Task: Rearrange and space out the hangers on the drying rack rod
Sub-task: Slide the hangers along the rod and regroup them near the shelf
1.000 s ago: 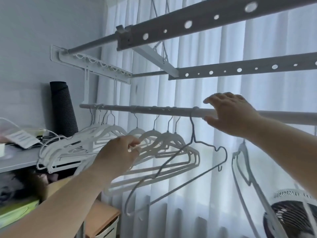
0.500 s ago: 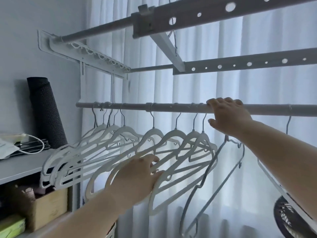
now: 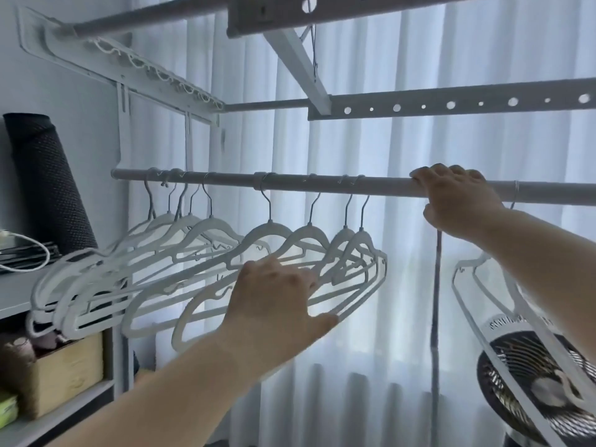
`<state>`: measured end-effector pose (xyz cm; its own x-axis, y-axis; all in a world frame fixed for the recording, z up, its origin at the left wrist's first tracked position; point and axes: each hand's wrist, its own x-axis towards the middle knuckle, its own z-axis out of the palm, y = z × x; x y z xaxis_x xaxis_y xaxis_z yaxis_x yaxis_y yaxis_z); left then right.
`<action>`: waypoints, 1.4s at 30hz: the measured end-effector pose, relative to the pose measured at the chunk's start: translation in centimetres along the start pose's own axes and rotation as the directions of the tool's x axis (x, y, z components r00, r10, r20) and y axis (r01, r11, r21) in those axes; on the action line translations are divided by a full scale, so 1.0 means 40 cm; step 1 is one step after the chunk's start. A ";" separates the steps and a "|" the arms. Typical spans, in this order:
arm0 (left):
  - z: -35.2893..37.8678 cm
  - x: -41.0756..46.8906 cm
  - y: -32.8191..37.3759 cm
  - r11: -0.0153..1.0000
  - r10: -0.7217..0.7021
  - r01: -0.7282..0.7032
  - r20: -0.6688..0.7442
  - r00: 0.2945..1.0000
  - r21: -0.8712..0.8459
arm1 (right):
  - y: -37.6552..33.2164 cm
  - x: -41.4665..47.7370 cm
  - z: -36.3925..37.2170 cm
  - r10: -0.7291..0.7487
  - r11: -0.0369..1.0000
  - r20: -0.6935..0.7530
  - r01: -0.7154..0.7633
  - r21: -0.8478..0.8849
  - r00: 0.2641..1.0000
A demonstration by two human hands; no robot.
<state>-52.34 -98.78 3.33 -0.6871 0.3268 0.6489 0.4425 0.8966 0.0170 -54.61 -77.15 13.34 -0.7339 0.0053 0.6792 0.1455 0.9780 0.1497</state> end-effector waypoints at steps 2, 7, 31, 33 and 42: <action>0.016 0.014 -0.004 0.992 -0.017 0.016 0.006 1.000 0.127 | 0.023 -0.008 -0.006 -0.006 1.000 0.009 0.006 0.008 1.000; 0.036 0.026 0.016 0.979 -0.079 0.069 0.042 0.996 0.193 | 0.071 -0.022 -0.013 -0.008 1.000 0.022 0.008 0.007 1.000; 0.036 -0.009 0.032 0.986 -0.152 0.164 0.238 0.959 -0.031 | 0.030 -0.066 0.002 -0.378 0.915 -0.116 0.389 0.103 0.919; 0.019 -0.041 0.025 0.981 -0.177 0.188 0.203 0.963 -0.036 | 0.010 -0.068 0.004 -0.381 0.921 0.106 0.368 0.126 0.918; -0.031 -0.204 -0.009 0.912 -0.346 0.374 0.174 0.922 -0.170 | -0.010 -0.091 -0.003 -0.466 0.744 0.436 0.074 0.664 0.770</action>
<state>-46.19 -102.15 -1.04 -0.8870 0.0434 0.4597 0.2442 0.8890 0.3874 -51.93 -77.58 10.92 -0.9222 -0.3603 0.1405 -0.3867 0.8664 -0.3161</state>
